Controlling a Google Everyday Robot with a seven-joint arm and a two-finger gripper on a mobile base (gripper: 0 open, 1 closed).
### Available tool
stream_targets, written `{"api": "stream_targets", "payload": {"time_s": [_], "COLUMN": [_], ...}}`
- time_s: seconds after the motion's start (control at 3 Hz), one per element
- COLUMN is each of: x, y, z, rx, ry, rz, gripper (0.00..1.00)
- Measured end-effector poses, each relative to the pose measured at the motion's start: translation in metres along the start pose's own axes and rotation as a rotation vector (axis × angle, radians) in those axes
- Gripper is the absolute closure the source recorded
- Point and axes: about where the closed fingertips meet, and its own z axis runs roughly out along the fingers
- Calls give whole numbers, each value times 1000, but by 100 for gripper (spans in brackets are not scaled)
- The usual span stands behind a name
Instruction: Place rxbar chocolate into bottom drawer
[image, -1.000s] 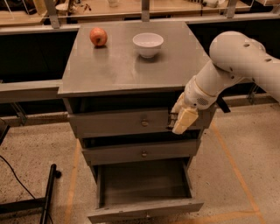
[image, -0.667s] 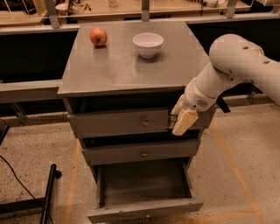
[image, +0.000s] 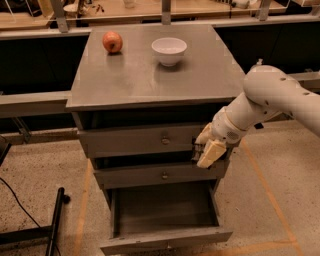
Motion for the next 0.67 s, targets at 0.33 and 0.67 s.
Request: {"api": "stream_targets", "payload": {"time_s": [0.33, 0.67], "x": [9, 37], "y": [8, 34], "z": [28, 91], "rx": [-37, -72], "ry": [-59, -130], "rz": [7, 69], "gripper": [100, 100]}}
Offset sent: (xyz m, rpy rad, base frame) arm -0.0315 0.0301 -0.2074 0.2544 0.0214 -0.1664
